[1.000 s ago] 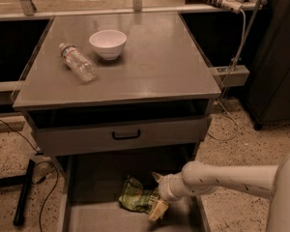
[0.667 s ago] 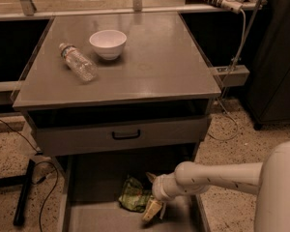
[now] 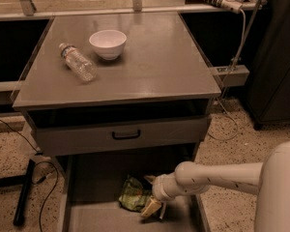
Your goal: Pick green jalapeno chip bag from middle drawer and place on counter
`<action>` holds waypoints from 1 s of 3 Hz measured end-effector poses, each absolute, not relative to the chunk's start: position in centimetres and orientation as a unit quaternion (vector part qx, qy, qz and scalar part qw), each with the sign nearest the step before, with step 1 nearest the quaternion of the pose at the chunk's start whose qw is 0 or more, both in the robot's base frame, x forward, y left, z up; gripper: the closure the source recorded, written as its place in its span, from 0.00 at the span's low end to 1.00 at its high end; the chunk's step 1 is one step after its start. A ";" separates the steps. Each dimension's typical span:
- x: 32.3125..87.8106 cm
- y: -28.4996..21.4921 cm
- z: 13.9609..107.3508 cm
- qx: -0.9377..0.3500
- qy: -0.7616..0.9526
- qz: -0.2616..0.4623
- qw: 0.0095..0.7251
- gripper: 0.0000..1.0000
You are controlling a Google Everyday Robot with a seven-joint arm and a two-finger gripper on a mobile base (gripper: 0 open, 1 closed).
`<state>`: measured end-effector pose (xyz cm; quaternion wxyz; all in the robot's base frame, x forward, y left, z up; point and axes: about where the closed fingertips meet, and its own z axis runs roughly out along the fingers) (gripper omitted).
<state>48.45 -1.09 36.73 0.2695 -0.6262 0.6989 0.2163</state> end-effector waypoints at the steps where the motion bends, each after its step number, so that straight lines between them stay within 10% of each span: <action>1: 48.4 -1.1 36.7 -0.626 0.699 0.216 0.269 0.41; 3: 48.4 -1.1 36.7 -0.626 0.699 0.216 0.269 0.88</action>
Offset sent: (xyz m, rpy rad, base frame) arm 0.0000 0.0000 0.0000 0.0000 0.0000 0.0000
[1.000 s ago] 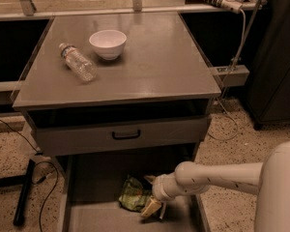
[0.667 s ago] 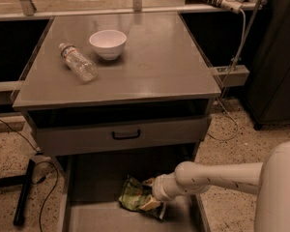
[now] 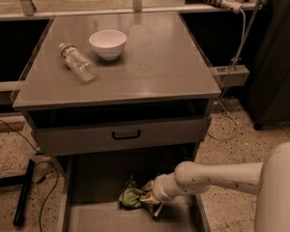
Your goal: Pick green jalapeno chip bag from middle drawer and place on counter
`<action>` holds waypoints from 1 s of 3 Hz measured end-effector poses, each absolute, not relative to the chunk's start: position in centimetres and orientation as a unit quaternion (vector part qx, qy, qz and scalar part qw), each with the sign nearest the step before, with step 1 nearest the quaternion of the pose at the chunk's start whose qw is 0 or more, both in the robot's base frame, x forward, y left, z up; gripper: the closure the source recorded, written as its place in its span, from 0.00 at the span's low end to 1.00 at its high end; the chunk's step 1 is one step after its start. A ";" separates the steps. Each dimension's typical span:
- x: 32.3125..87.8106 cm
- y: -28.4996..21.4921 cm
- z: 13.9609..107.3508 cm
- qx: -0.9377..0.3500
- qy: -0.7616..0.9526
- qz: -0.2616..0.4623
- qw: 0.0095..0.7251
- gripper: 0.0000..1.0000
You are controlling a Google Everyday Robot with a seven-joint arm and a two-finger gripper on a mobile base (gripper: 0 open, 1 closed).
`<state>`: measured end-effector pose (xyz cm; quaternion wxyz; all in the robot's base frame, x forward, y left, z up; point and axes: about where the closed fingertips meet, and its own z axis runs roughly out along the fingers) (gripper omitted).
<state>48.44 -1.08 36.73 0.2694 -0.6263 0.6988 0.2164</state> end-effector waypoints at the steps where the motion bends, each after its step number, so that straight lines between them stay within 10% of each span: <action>1: 48.4 -1.1 36.7 -0.626 0.699 0.216 0.269 1.00; 3: 48.1 -2.2 37.3 -0.616 0.705 0.230 0.265 1.00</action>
Offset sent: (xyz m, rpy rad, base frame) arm 0.0000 0.0000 0.0000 0.0000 0.0000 0.0000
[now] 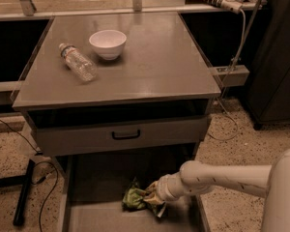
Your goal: Pick green jalapeno chip bag from middle drawer and place on counter
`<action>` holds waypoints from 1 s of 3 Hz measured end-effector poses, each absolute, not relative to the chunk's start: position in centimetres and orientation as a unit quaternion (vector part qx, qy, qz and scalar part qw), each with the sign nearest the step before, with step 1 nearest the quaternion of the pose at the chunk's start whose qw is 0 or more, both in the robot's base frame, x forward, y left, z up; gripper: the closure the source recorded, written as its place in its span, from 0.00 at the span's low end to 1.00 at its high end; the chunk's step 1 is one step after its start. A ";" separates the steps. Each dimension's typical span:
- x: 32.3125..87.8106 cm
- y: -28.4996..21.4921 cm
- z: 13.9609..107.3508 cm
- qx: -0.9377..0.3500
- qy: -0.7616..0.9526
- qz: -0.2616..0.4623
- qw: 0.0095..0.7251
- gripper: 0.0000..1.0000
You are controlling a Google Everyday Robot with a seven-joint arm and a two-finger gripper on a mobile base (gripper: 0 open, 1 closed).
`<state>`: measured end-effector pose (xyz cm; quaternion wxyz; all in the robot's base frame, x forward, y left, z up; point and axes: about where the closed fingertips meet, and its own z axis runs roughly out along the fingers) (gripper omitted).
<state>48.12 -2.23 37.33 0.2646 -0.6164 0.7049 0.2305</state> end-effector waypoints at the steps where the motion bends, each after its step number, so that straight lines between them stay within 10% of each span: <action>1: 47.5 -4.5 40.2 -0.611 0.707 0.238 0.266 1.00; 3: 47.5 -9.9 51.3 -0.634 0.694 0.182 0.289 1.00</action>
Offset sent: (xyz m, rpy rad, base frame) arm -0.0025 -0.0840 0.1482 -0.0210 -0.1179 -0.0052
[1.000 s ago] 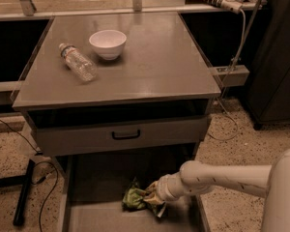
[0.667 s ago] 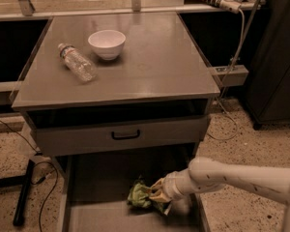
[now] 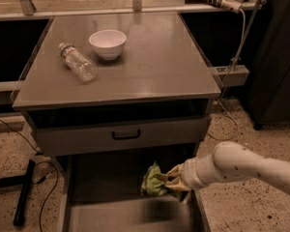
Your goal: Pick green jalapeno chip bag from middle drawer and place on counter
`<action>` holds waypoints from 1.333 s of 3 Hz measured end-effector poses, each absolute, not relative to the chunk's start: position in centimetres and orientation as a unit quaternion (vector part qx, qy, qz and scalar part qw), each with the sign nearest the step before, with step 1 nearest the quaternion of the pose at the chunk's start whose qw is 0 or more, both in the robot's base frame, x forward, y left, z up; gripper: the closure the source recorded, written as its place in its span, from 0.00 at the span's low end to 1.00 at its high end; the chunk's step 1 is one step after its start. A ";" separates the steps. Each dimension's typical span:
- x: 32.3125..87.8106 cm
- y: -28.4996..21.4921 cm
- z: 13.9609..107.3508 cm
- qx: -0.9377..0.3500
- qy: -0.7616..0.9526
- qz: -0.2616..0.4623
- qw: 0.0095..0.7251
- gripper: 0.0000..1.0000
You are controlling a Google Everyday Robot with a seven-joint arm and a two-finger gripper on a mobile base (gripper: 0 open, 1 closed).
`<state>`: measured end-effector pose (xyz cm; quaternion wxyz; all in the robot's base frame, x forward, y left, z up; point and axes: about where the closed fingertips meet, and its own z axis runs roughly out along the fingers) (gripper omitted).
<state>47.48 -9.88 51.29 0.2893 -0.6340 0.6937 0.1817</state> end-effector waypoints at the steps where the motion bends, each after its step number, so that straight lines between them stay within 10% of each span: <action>1: 47.9 -12.6 58.7 -0.647 0.689 0.132 0.298 1.00; 4: 48.3 -14.1 67.7 -0.670 0.671 0.071 0.309 1.00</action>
Offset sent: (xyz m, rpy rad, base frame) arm 0.0212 -0.0757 0.2199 -0.1794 -0.2616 -0.0420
